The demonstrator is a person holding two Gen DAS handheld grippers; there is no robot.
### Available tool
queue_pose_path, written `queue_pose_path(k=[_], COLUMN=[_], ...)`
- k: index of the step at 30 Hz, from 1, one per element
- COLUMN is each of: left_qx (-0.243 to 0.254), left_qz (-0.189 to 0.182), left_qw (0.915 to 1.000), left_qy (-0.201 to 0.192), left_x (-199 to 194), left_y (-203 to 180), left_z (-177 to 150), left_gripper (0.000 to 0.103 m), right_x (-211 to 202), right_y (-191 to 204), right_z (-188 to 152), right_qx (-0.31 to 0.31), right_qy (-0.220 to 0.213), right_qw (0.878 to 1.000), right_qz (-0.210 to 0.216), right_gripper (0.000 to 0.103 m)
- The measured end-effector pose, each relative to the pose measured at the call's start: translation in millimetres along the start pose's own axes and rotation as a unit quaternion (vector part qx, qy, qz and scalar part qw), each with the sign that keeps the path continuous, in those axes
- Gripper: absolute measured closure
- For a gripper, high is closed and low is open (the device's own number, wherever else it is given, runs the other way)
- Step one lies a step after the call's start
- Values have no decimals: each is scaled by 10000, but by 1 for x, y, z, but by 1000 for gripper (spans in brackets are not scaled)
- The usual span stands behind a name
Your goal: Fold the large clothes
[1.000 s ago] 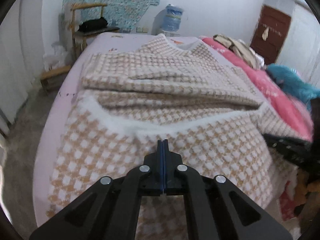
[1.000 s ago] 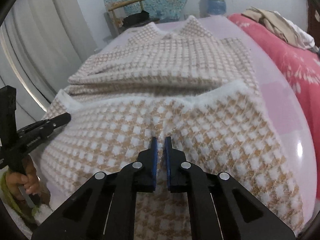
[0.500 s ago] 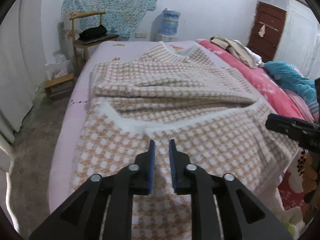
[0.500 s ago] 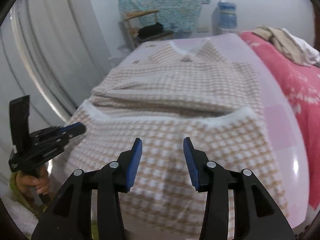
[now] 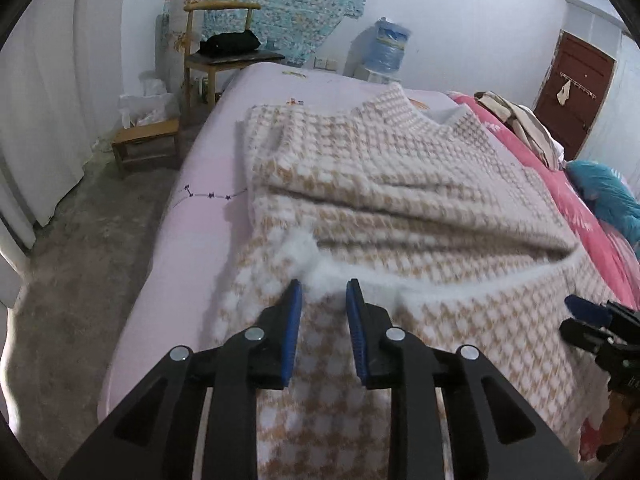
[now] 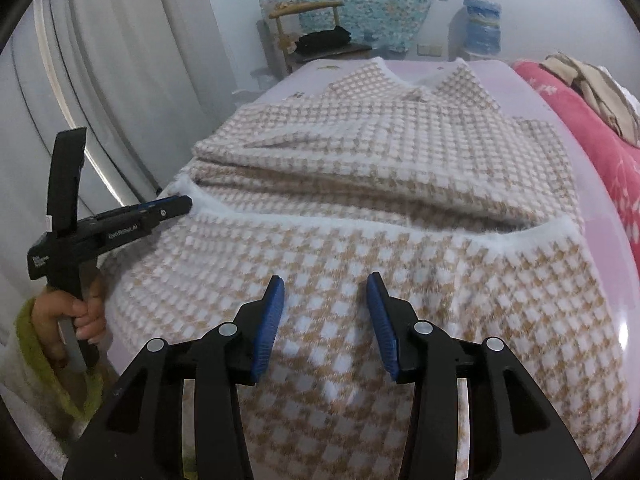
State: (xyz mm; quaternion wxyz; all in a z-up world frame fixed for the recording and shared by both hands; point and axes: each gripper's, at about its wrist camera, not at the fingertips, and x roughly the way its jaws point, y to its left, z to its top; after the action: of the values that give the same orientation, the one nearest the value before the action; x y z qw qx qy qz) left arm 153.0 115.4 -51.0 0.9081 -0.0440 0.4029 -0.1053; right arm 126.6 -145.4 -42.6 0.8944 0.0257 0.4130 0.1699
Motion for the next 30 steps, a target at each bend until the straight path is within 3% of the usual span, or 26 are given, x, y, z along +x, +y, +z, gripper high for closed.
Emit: queue_pose_path(k=[7,11,14,16,18,20,24,30], left_qx=[-123,266,837,1234,1581,1754,1503,1487], left_qz=[-70,-852,-1719,-2113,-2032,-1709,-1774,-1677], left_qw=[9998,9950,9812,9696,9658,9681,9711,9731], left_qy=[-150,-439,-263,-5,316,530,531,531], left_x=[-18,-56,-72,-71,-58,-43,-38,-38], left_y=[-5,-33,-69,-95,-118,-126,-119,-115], left_z=[4,1,-14,-29,-46,-55,-53,-54], left_gripper=[81,77,70,69,69,69,69,69], right_x=[3,-18,-32,-34,-22,-9,-15,-52], right_y=[-5,-14,-25,-32,-41,-49,-54,-32], right_z=[8,8,4,-1,-9,-15,-13,-22], right_qx=[153,278,386,398,471,580,595,23], right_qy=[-2,-231,-315,-255,-7,142,155,-254], right_qw=[9999,9993,9986,9983,9977,9966,9961,9997], right_qz=[63,-27,-190,-355,-496,-574,-636,9], right_gripper=[61,61,62,71,76,77,81,81])
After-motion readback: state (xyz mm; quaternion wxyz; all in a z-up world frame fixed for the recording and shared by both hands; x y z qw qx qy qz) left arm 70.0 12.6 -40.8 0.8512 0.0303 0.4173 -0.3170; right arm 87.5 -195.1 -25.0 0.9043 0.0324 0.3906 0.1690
